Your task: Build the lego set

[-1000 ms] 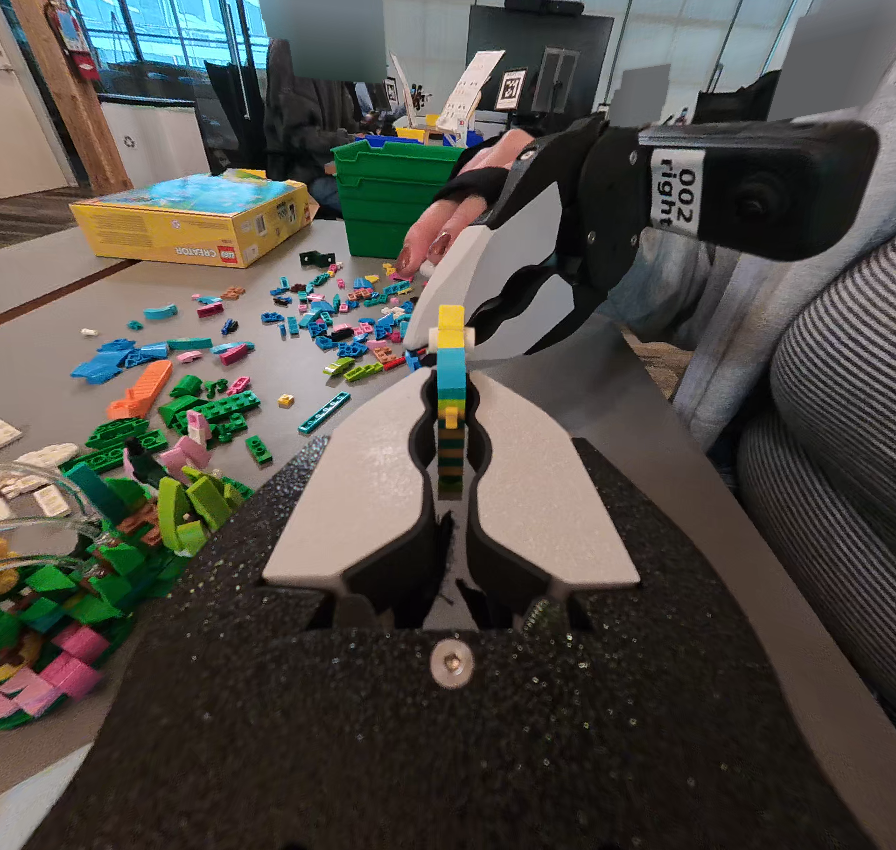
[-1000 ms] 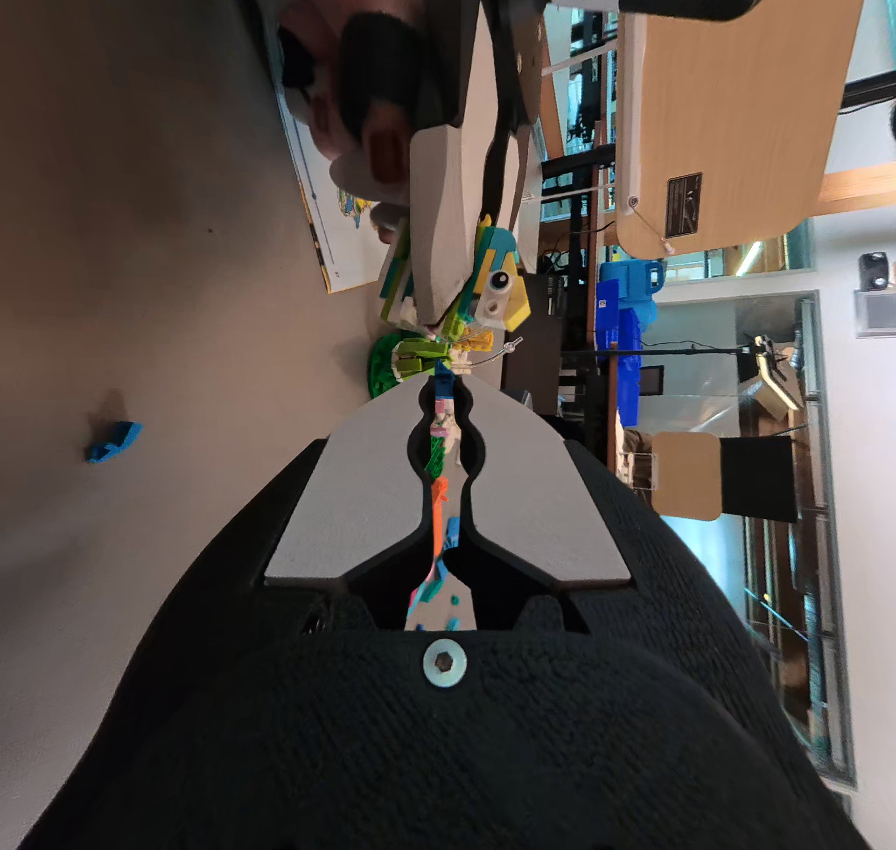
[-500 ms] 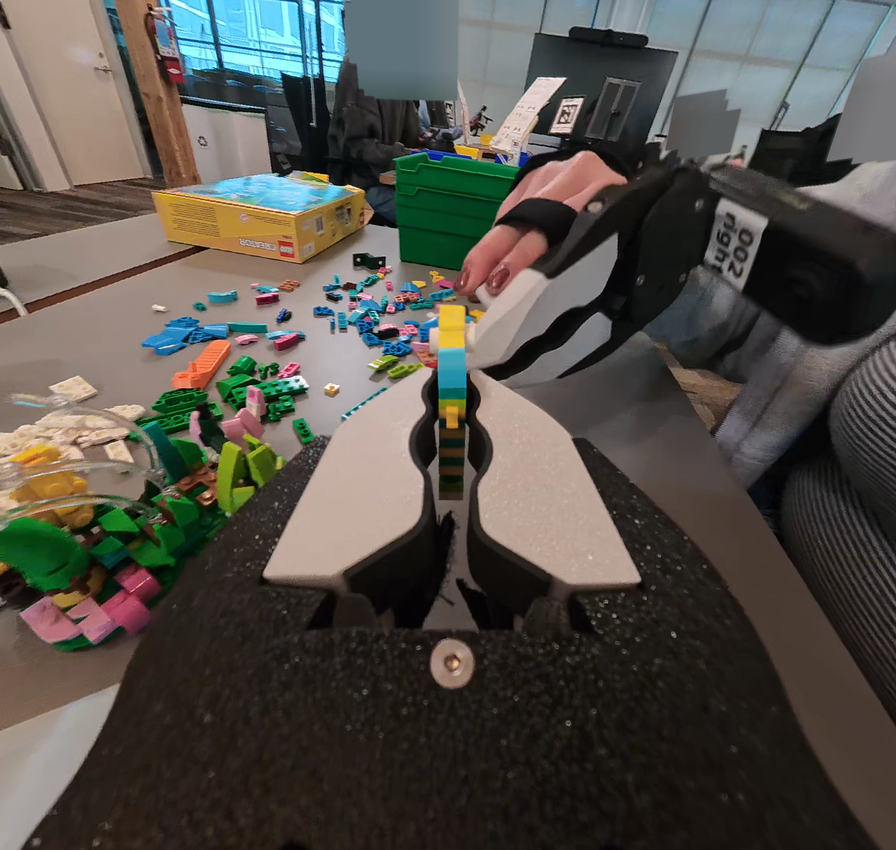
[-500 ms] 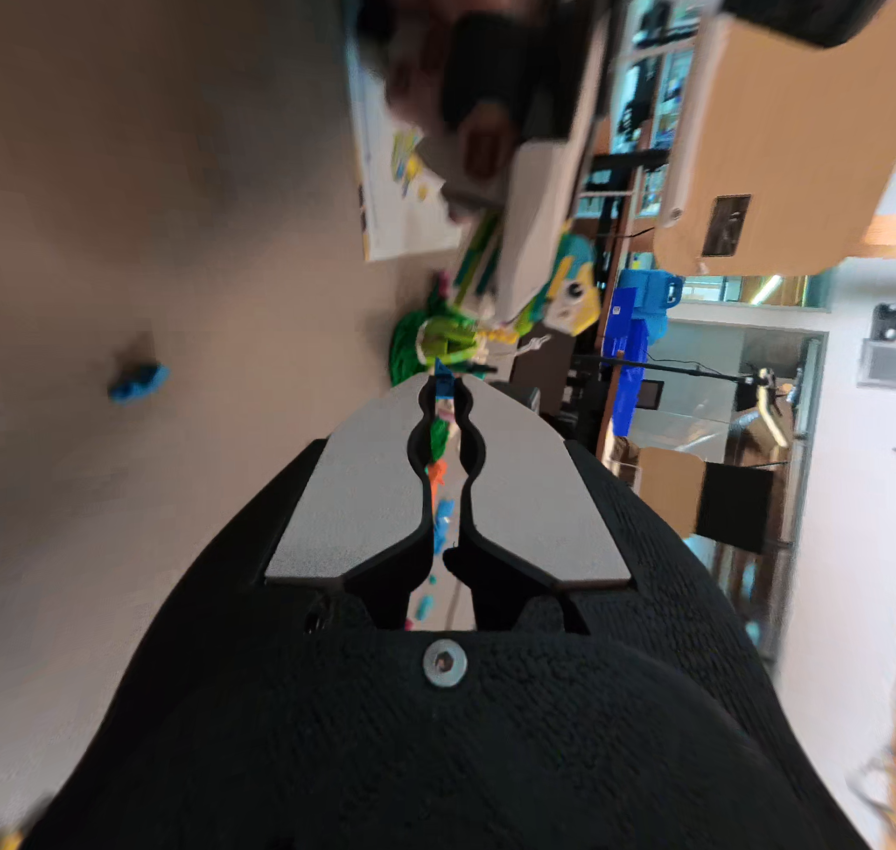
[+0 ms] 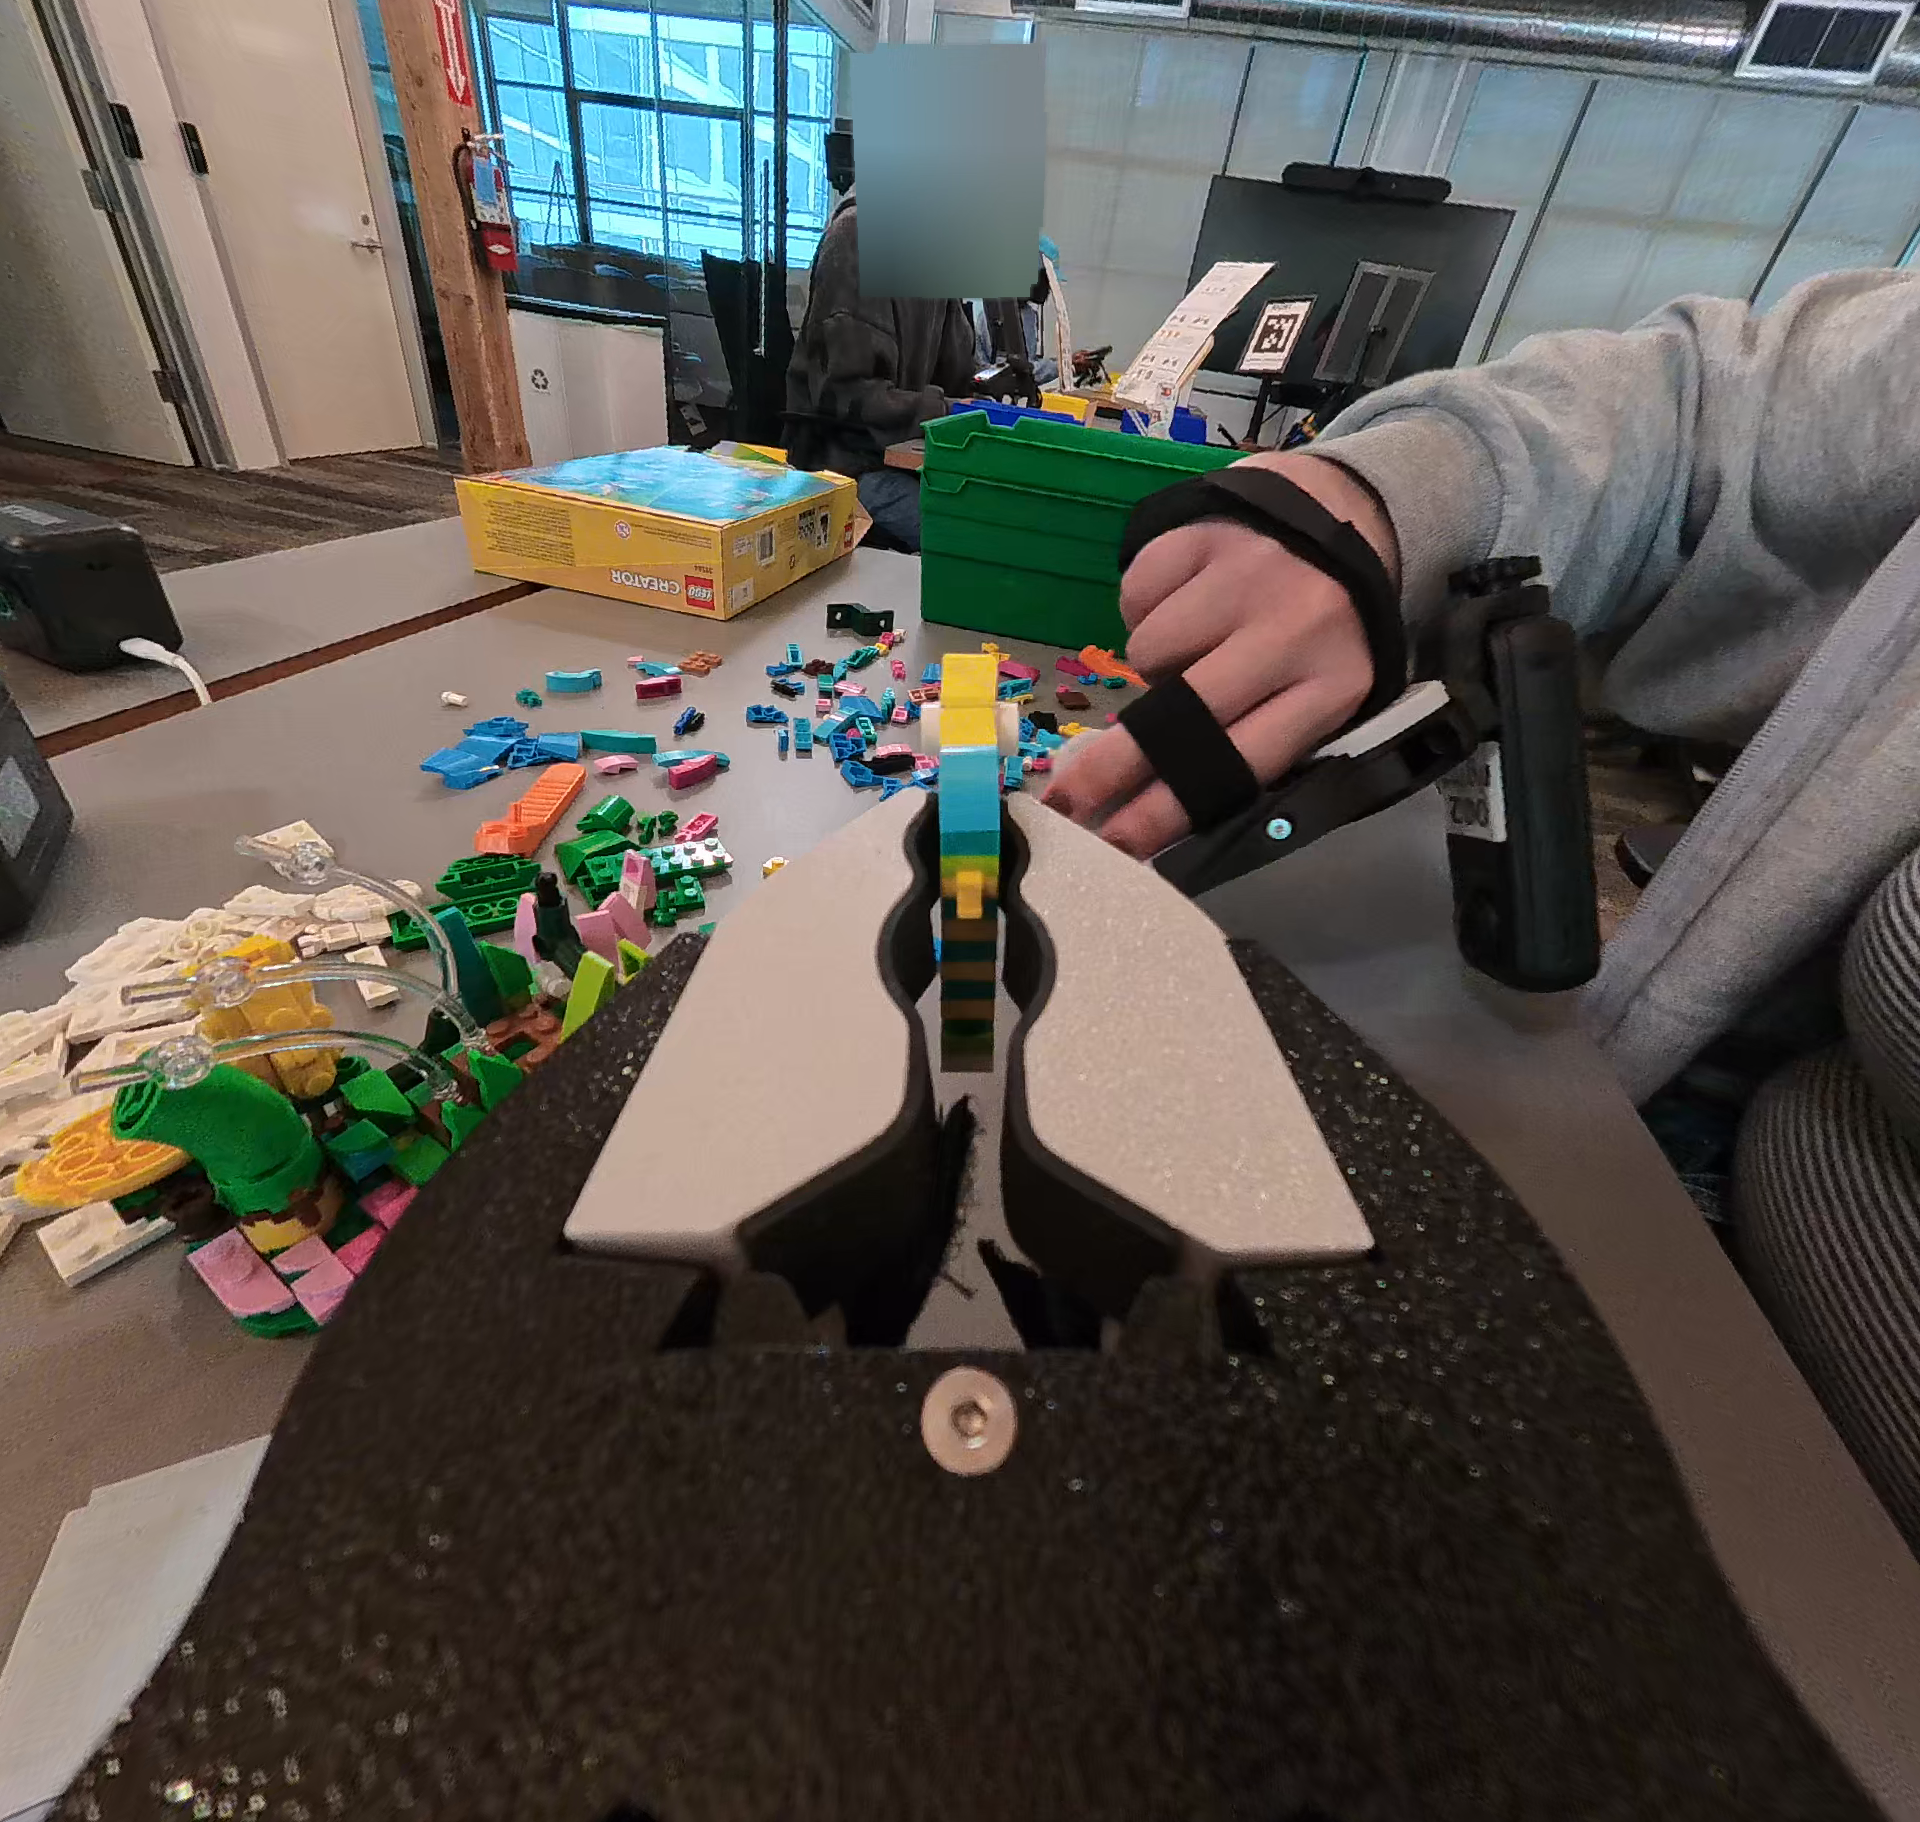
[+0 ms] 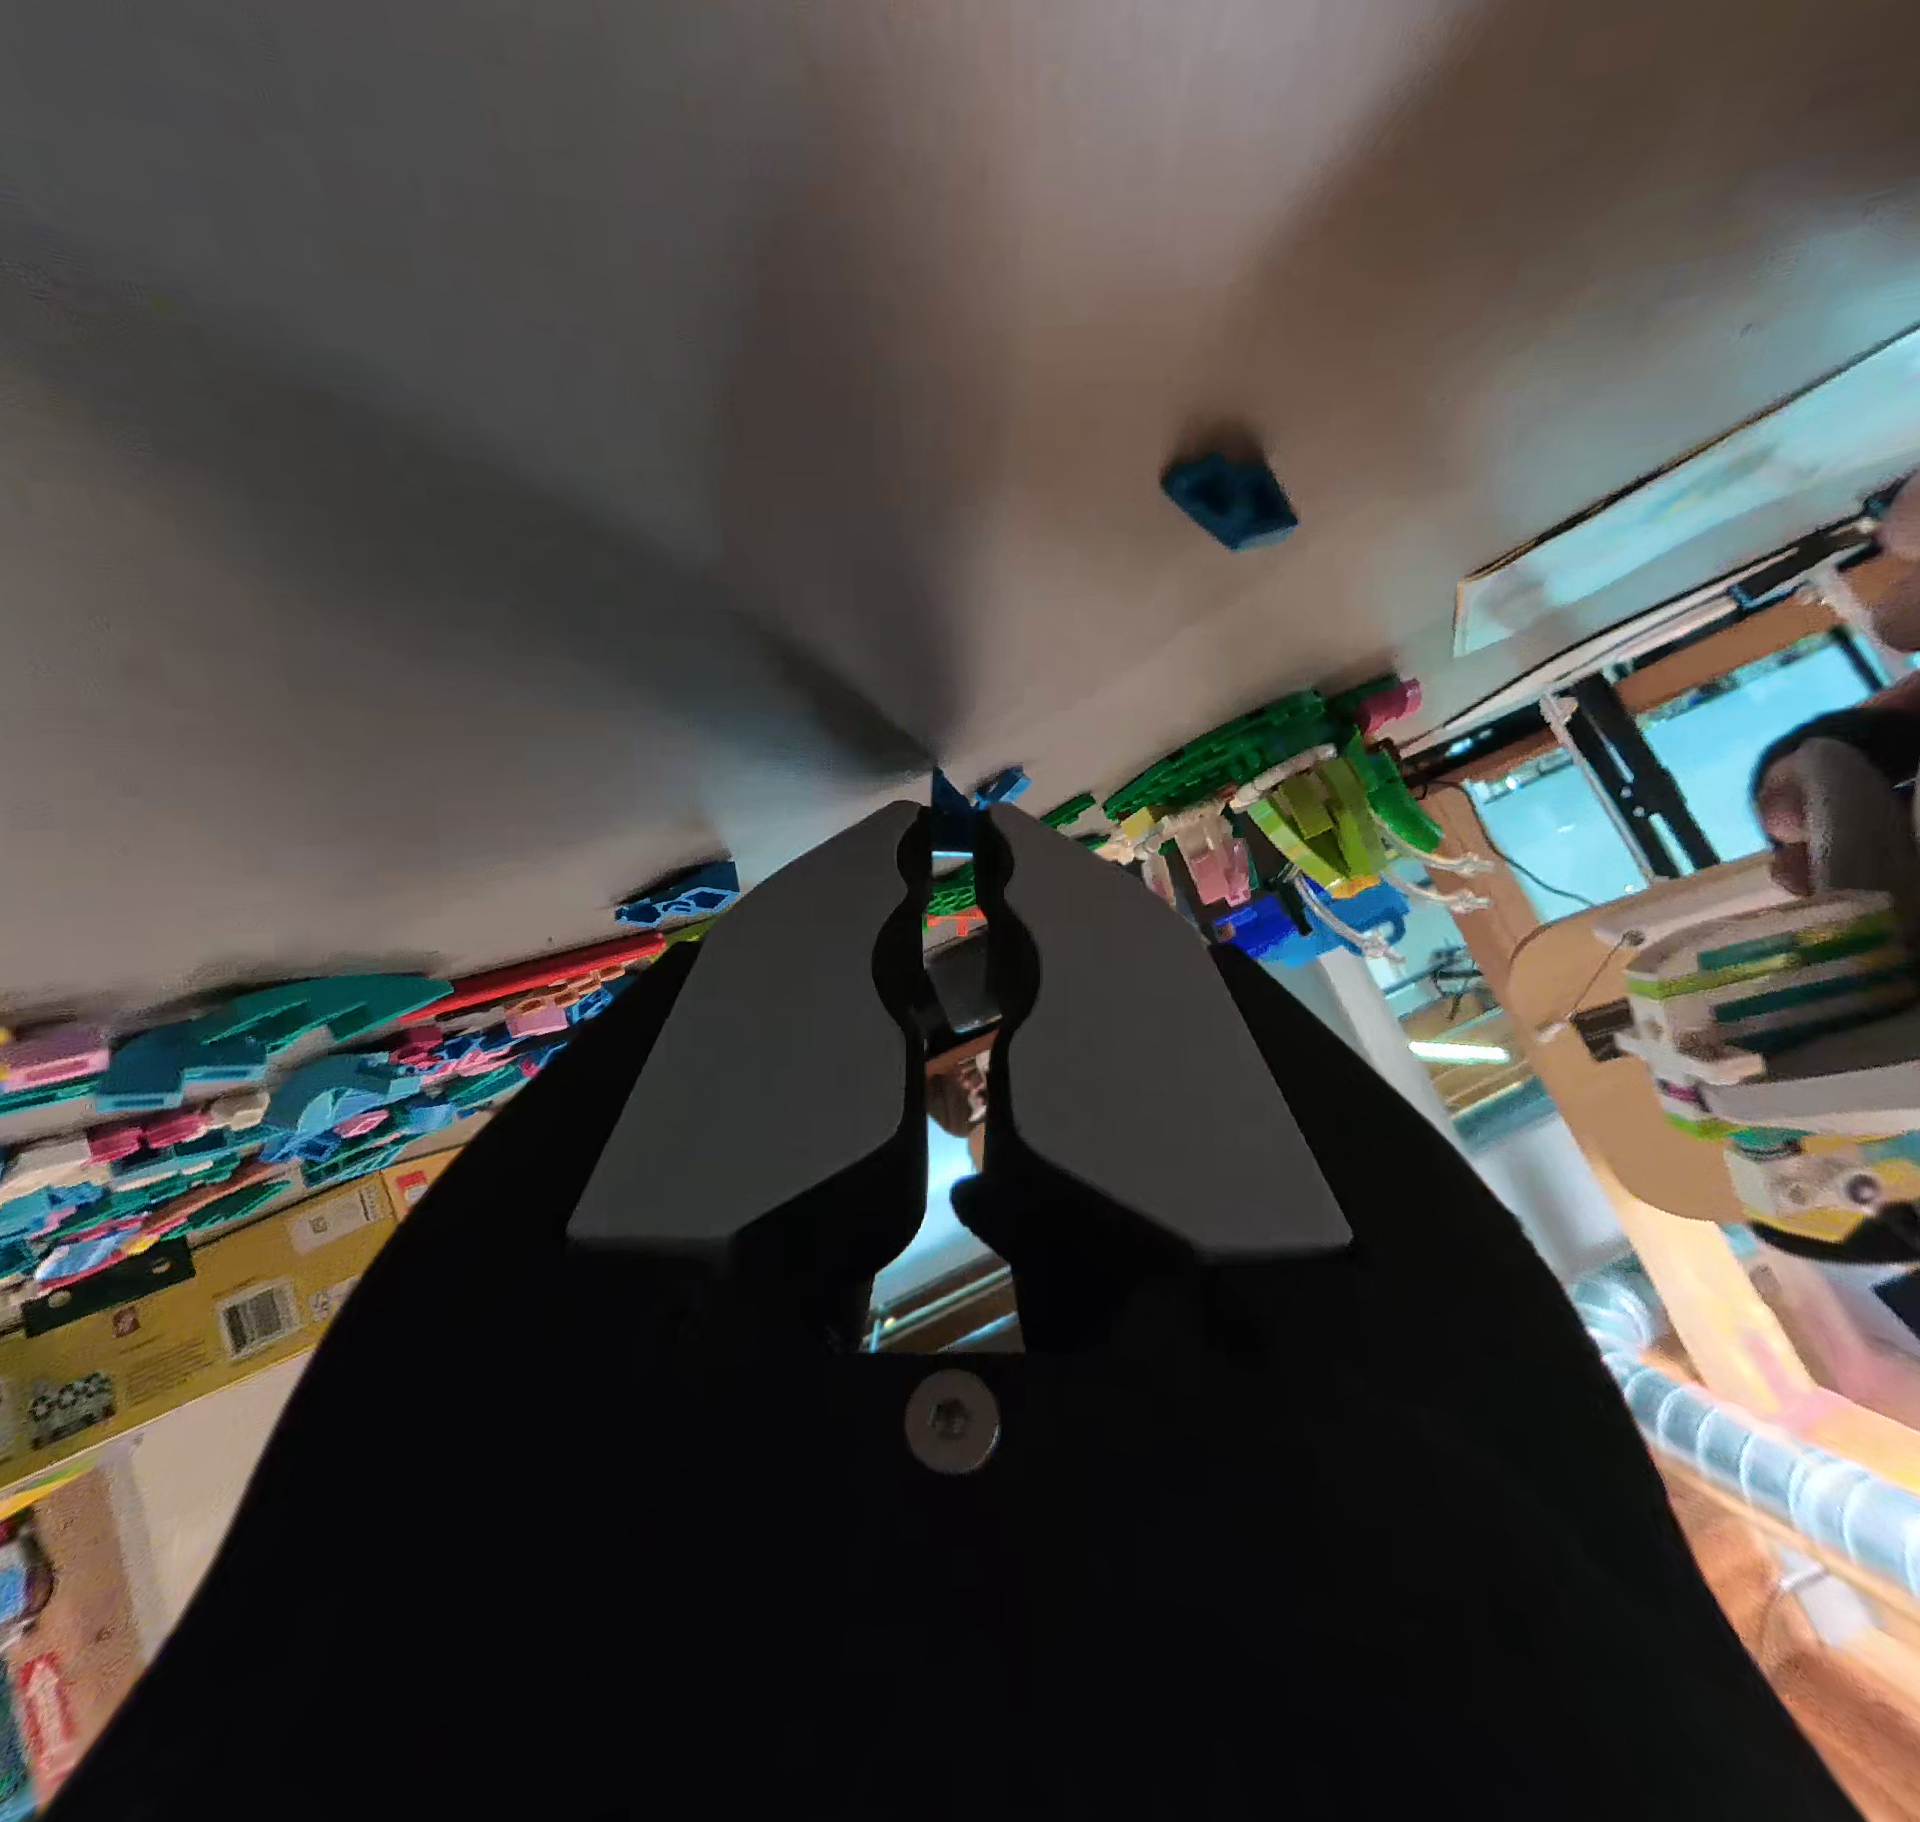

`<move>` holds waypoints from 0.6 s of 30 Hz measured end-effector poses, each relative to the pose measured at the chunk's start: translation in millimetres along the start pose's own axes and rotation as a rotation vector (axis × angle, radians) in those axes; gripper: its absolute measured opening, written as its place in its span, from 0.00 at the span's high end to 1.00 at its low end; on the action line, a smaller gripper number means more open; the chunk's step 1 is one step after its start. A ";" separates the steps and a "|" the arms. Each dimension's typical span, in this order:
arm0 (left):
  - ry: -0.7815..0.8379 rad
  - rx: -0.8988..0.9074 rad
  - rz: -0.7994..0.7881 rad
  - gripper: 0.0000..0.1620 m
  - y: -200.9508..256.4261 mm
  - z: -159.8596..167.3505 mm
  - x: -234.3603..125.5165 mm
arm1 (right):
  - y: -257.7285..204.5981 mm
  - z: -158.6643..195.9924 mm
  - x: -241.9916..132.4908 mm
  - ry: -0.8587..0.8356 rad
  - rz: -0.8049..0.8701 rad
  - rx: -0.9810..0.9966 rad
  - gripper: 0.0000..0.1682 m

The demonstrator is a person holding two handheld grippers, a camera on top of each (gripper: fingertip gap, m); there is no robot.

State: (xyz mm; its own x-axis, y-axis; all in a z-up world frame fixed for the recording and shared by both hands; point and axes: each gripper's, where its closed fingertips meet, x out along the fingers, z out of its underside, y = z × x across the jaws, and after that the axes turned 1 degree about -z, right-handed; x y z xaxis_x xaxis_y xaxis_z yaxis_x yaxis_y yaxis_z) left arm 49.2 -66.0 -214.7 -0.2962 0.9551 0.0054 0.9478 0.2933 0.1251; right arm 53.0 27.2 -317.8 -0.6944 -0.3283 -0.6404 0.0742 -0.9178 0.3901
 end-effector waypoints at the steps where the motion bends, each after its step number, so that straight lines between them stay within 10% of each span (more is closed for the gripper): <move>1: 0.000 0.001 -0.002 0.95 -0.3 0.0 -0.1 | 0.8 -3.2 -2.8 0.015 0.005 -0.016 0.96; 18: -0.007 0.012 0.012 0.95 3.8 0.1 2.1 | 4.4 -30.7 -28.2 0.035 0.074 -0.161 0.97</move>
State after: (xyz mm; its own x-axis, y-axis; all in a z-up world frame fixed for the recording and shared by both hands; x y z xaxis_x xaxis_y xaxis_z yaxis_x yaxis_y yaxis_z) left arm 52.1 -62.8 -214.3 -0.2841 0.9588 -0.0001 0.9526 0.2823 0.1136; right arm 94.9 25.6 -318.3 -0.6574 -0.4010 -0.6380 0.2397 -0.9140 0.3275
